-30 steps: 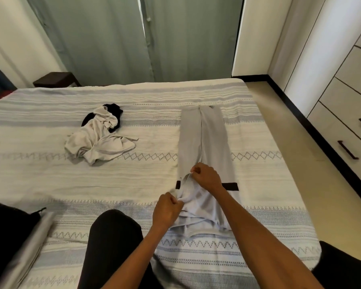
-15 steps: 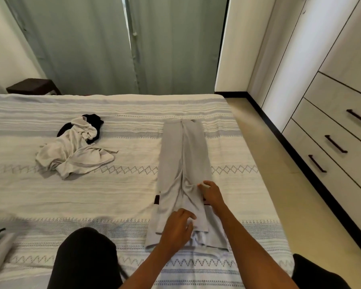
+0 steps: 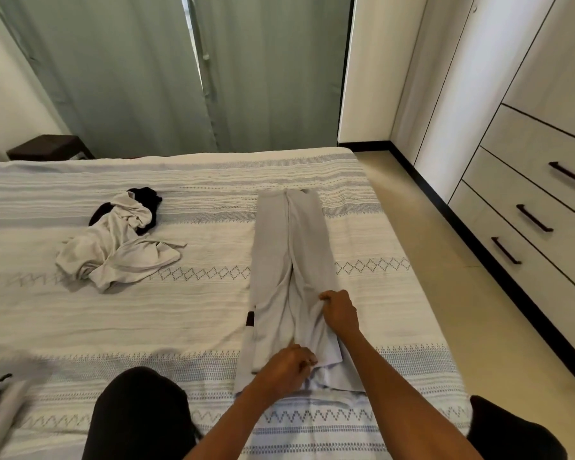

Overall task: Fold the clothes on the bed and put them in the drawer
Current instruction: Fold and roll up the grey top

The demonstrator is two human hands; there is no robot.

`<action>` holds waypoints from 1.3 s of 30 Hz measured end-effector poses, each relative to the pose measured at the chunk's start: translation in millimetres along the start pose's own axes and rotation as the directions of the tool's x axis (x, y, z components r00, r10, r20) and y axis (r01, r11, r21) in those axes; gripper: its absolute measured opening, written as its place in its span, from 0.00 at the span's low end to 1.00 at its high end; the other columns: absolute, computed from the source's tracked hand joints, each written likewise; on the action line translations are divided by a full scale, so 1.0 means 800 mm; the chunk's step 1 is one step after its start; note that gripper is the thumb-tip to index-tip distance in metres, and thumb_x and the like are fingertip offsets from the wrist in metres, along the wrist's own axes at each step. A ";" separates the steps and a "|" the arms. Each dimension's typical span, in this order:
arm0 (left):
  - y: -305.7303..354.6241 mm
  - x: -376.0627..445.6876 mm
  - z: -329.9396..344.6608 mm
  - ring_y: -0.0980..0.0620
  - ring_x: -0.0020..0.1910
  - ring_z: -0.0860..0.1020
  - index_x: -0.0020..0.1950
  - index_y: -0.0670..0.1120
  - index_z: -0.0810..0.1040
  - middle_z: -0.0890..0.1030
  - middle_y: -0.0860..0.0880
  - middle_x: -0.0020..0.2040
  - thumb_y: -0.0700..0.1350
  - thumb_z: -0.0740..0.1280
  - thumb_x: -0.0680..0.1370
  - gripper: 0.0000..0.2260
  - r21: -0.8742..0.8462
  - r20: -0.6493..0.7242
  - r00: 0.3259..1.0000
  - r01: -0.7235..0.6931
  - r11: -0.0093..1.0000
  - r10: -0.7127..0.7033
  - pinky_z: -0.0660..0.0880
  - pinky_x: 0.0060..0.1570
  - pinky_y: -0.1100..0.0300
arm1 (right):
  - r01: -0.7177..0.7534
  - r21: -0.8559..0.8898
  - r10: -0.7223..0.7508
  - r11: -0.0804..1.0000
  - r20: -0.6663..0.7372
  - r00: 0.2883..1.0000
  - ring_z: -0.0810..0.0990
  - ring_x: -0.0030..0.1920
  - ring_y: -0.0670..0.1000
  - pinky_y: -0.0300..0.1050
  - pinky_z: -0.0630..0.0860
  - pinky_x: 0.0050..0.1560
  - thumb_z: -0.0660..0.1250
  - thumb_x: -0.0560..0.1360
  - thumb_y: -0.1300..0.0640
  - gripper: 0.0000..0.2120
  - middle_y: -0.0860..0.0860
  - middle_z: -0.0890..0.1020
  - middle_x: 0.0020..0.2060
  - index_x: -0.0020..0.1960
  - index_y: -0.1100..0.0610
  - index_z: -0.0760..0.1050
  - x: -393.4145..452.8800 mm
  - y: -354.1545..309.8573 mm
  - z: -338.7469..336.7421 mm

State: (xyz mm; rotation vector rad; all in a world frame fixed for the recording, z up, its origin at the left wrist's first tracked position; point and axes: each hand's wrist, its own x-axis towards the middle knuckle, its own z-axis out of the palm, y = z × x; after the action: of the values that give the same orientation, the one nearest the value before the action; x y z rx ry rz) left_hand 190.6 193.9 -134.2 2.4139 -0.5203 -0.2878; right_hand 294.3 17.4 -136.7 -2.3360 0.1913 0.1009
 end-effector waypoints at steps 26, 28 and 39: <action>-0.091 -0.044 -0.078 0.36 0.65 0.75 0.67 0.47 0.75 0.72 0.40 0.71 0.40 0.66 0.74 0.21 0.347 -0.150 0.986 -0.011 0.938 0.067 0.75 0.60 0.44 | 0.511 -0.349 -0.518 0.786 0.081 0.852 0.80 0.58 0.60 0.55 0.79 0.54 0.61 0.75 0.56 0.21 0.56 0.79 0.64 0.66 0.52 0.77 -0.132 0.135 -0.056; -0.101 -0.059 -0.091 0.35 0.62 0.76 0.70 0.51 0.71 0.70 0.42 0.73 0.36 0.68 0.70 0.28 0.389 -0.076 0.997 0.032 0.921 -0.002 0.76 0.53 0.46 | 0.571 -0.349 -0.559 0.743 0.145 0.817 0.79 0.61 0.59 0.53 0.78 0.57 0.61 0.71 0.59 0.25 0.55 0.78 0.65 0.68 0.53 0.77 -0.146 0.145 -0.065; -0.099 -0.101 -0.081 0.38 0.79 0.49 0.76 0.63 0.30 0.33 0.48 0.80 0.69 0.58 0.77 0.41 0.686 0.330 0.914 -0.061 0.725 -0.236 0.61 0.73 0.38 | 0.649 -0.425 -0.607 0.632 0.249 0.754 0.72 0.71 0.60 0.57 0.73 0.64 0.59 0.77 0.50 0.27 0.55 0.67 0.76 0.77 0.47 0.66 -0.157 0.166 -0.075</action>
State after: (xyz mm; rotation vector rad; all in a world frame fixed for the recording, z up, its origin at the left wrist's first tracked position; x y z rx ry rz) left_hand 162.3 321.3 -128.4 3.1355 -0.8027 -0.7601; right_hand 149.1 -103.4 -171.9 -2.7516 -0.8037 -0.1223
